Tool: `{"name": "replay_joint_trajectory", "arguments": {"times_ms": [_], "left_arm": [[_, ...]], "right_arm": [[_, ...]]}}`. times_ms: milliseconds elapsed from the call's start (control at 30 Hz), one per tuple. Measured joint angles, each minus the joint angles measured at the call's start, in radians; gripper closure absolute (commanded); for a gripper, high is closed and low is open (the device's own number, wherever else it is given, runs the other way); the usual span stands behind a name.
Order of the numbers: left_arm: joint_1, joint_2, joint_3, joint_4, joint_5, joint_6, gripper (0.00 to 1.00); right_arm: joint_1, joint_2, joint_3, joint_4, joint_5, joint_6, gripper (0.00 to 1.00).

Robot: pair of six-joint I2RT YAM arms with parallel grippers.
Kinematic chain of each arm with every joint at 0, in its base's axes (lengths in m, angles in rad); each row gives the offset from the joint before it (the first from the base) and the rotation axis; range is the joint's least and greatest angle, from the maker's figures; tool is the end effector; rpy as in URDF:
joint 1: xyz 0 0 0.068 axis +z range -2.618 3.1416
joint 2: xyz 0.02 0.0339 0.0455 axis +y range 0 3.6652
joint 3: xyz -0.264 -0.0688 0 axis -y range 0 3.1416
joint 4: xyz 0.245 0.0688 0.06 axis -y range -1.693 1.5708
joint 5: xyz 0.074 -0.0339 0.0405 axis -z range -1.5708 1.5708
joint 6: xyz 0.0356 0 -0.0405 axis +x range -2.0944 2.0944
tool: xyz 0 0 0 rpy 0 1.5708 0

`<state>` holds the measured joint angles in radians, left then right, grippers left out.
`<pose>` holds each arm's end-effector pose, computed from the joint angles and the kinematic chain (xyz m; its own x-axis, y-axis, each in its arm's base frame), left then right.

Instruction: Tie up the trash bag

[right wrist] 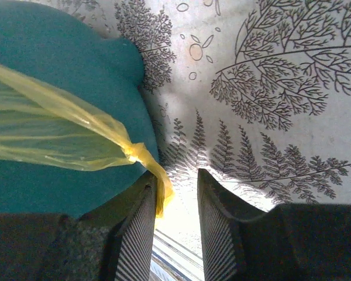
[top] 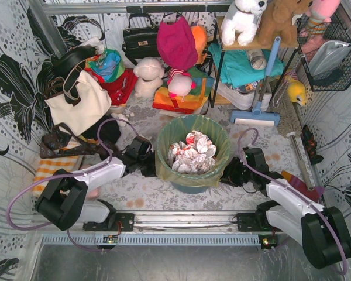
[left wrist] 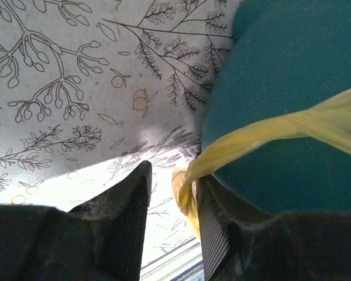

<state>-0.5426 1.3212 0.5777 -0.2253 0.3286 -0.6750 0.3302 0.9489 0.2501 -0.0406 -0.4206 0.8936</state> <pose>0.1968 -0.1321 0.1589 -0.9543 -0.1153 -0.2759 0.0627 0.8251 -0.5615 0.1571 0.0692 0.1446 -0.8525 0.4598 -0.2486 0.1325 0.6501 0.7482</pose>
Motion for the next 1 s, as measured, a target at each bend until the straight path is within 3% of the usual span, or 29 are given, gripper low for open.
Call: {"name": "replay_joint_trajectory", "arguments": {"times_ms": [200, 500, 633, 700, 1000], "left_arm": [[0.000, 0.027, 0.000, 0.001, -0.005, 0.001, 0.55], [0.000, 0.011, 0.000, -0.009, -0.050, 0.013, 0.69], [0.000, -0.044, 0.000, -0.029, -0.084, 0.022, 0.94], [0.000, -0.074, 0.000, -0.042, -0.101, 0.021, 1.00], [0.000, -0.301, 0.000, -0.127, -0.185, 0.017, 1.00]], "right_arm": [[0.000, 0.032, -0.002, 0.018, 0.002, -0.004, 0.77], [0.000, 0.003, -0.009, 0.009, 0.048, -0.008, 1.00], [0.000, -0.080, -0.009, -0.035, 0.089, -0.007, 1.00], [0.000, -0.131, -0.009, -0.066, 0.111, -0.007, 1.00], [0.000, -0.380, 0.071, -0.286, 0.236, 0.011, 1.00]]}}
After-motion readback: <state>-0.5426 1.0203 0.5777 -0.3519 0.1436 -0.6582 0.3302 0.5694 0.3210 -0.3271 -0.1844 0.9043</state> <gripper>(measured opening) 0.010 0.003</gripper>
